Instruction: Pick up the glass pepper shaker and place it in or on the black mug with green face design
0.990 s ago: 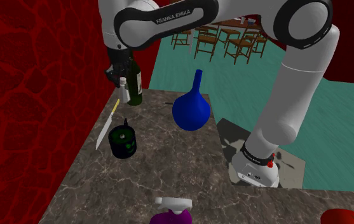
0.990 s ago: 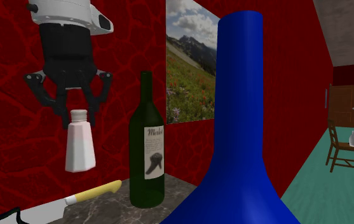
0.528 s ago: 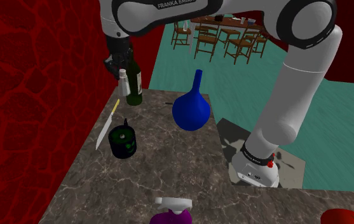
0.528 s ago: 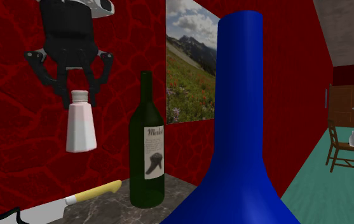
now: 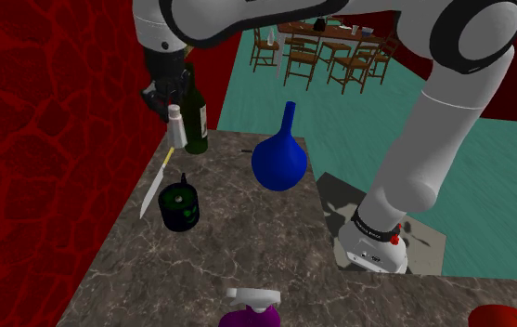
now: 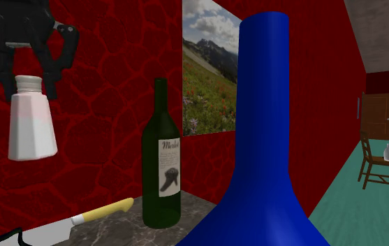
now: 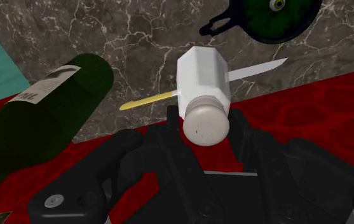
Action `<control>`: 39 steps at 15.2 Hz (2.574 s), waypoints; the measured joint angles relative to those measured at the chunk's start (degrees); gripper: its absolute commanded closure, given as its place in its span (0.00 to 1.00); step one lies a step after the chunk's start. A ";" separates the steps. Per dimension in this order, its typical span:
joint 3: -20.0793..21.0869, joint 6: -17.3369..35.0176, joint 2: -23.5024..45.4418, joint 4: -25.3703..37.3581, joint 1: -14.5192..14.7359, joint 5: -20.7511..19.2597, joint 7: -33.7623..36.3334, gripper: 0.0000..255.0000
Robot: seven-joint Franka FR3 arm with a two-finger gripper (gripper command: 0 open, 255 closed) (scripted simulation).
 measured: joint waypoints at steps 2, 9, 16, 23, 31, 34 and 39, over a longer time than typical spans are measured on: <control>1.02 -0.83 -1.61 -0.89 1.05 0.42 1.95 1.00; 3.40 -0.94 -3.65 -3.33 3.47 0.76 6.81 1.00; 3.41 4.17 -3.48 -8.38 3.49 0.39 7.72 1.00; 3.43 9.51 -2.45 -12.91 3.53 -0.53 8.94 1.00; 3.40 11.83 -1.73 -14.61 3.53 -1.13 9.51 1.00; 3.40 11.85 -1.71 -14.61 3.53 -1.14 9.52 0.00; 3.40 11.85 -1.71 -14.61 3.53 -1.14 9.52 0.00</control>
